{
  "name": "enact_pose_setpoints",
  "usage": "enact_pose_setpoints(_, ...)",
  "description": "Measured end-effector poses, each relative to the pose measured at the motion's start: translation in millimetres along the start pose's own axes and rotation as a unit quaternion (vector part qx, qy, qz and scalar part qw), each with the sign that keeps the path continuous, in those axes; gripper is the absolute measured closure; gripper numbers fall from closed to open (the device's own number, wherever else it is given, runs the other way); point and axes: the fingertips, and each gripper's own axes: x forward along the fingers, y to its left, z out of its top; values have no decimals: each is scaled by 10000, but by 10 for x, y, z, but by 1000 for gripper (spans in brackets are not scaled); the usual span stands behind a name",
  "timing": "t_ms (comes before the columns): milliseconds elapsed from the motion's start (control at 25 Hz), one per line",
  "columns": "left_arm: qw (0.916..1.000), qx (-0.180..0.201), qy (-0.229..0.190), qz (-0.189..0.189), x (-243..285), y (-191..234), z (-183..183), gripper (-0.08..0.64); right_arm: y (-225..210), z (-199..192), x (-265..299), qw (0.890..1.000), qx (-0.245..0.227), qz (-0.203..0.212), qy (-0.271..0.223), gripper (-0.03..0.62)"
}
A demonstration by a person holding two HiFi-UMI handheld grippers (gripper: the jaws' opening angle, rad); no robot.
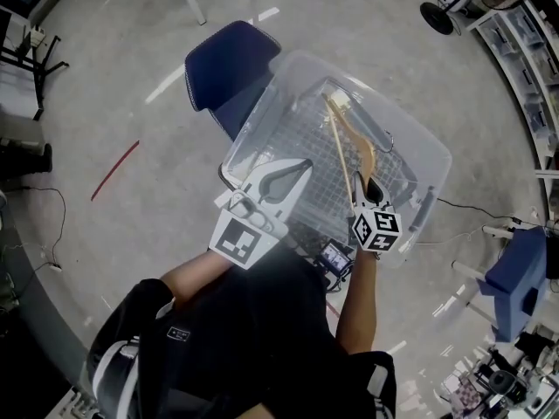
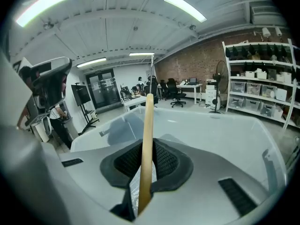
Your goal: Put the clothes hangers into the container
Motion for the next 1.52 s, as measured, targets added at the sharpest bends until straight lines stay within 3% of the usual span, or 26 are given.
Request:
enact_pose_setpoints(480,9998,-84,74,-169,267,-10,-127,535,-330,-677,575,9953,515,153,804,524)
enact_pose_setpoints(880,9996,-93,164,-232,375,7,-209,535,-590,-1289,918,9839,938,71,1521,523)
enact_pose_setpoints(1120,9995,-123,190,-203,413,91,-227,535,-670,-1489,1070,9765,1356,103,1675,522)
enact_pose_setpoints(1240,9995,-125,198,-188,428,116,-256,535,-728,-1703,1144,9709,1329,35,1992,522)
enact_pose_setpoints(1520,9992,-164,328,-142,458,192,-328,535,-788,-1822,1300,9657,1409,-27,2179,518)
